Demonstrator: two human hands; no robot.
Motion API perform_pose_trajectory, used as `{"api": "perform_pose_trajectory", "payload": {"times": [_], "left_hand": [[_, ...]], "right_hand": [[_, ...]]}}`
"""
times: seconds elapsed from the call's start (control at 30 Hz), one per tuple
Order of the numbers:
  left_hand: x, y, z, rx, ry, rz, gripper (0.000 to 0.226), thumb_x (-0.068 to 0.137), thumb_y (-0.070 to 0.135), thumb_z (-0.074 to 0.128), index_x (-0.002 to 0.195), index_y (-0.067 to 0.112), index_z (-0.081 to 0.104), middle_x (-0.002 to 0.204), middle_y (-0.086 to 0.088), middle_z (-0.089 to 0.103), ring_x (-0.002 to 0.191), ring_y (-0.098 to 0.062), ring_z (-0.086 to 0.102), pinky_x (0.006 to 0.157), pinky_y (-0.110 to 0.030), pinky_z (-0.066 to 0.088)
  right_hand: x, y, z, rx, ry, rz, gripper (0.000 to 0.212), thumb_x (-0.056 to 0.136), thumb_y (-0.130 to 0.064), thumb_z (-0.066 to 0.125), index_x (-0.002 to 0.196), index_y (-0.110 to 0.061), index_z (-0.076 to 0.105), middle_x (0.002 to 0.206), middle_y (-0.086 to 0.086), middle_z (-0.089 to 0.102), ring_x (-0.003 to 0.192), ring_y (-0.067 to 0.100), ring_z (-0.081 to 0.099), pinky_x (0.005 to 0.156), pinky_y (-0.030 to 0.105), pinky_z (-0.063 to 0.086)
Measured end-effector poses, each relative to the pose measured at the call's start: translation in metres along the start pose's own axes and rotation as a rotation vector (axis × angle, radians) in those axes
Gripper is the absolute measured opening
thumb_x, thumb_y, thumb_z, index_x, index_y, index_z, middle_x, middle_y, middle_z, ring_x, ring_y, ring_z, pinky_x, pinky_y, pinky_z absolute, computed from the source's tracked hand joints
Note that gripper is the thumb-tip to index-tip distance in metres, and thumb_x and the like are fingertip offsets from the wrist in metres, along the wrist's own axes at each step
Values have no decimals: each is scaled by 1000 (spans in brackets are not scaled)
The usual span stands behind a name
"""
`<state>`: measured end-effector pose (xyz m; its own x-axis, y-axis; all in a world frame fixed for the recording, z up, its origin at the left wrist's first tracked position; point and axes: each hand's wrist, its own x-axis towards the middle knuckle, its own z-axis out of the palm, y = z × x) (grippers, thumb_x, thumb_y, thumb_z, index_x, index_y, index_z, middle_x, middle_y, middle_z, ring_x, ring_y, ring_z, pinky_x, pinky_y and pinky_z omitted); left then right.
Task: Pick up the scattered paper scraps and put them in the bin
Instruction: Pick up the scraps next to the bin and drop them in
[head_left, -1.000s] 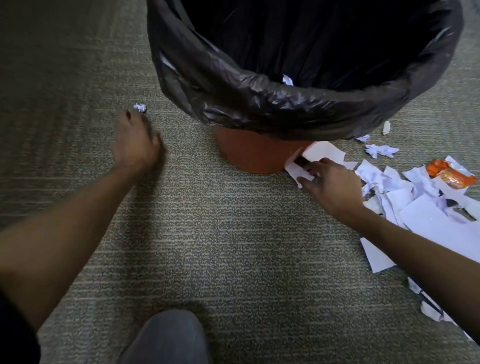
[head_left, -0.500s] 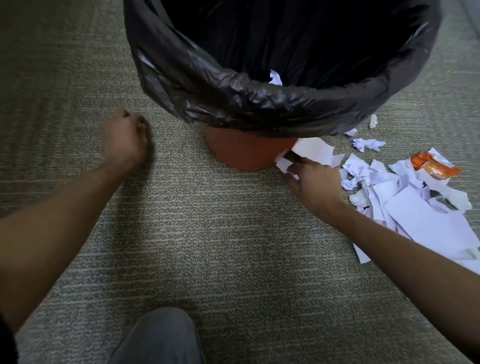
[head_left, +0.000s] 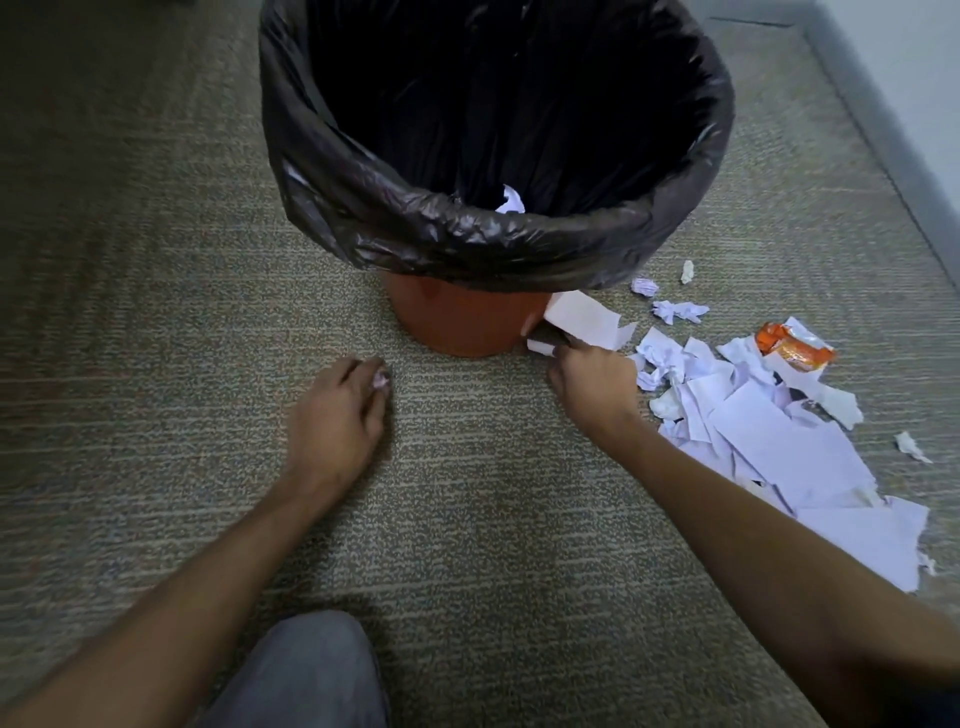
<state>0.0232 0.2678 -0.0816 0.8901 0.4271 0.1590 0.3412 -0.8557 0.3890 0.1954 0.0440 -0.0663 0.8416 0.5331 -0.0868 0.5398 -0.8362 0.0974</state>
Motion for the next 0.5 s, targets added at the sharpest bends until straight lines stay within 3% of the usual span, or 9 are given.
{"api": "perform_pose_trajectory", "payload": {"times": [0.13, 0.23, 0.37, 0.5], "left_hand": [[-10, 27, -20, -70, -9, 60, 31, 93, 23, 63, 121, 10, 64, 105, -9, 69, 85, -27, 66, 67, -37, 55], [-12, 52, -33, -121, 8, 145, 29, 92, 24, 66, 117, 9, 66, 104, -8, 72, 84, -23, 68, 69, -35, 57], [-8, 93, -57, -183, 80, 257, 29, 86, 22, 74, 111, 9, 69, 93, -5, 74, 64, -10, 60, 60, -26, 52], [0, 139, -94, -222, 166, 386, 26, 89, 30, 71, 108, 15, 64, 84, 2, 71, 67, -11, 65, 55, -27, 55]], "right_hand": [[-17, 10, -13, 114, 56, 55, 25, 96, -31, 48, 90, -14, 66, 89, 8, 71, 78, 34, 66, 56, 31, 36], [-34, 20, -33, 237, 134, 92, 28, 96, -36, 49, 101, -18, 70, 98, 4, 71, 85, 31, 67, 62, 34, 45], [-54, 37, -71, 378, 331, 191, 24, 93, -37, 56, 104, -24, 72, 94, 1, 74, 86, 28, 69, 66, 35, 48], [-67, 55, -122, 641, 547, 350, 18, 85, -41, 63, 90, -26, 72, 80, -10, 73, 73, 11, 68, 67, 33, 54]]}}
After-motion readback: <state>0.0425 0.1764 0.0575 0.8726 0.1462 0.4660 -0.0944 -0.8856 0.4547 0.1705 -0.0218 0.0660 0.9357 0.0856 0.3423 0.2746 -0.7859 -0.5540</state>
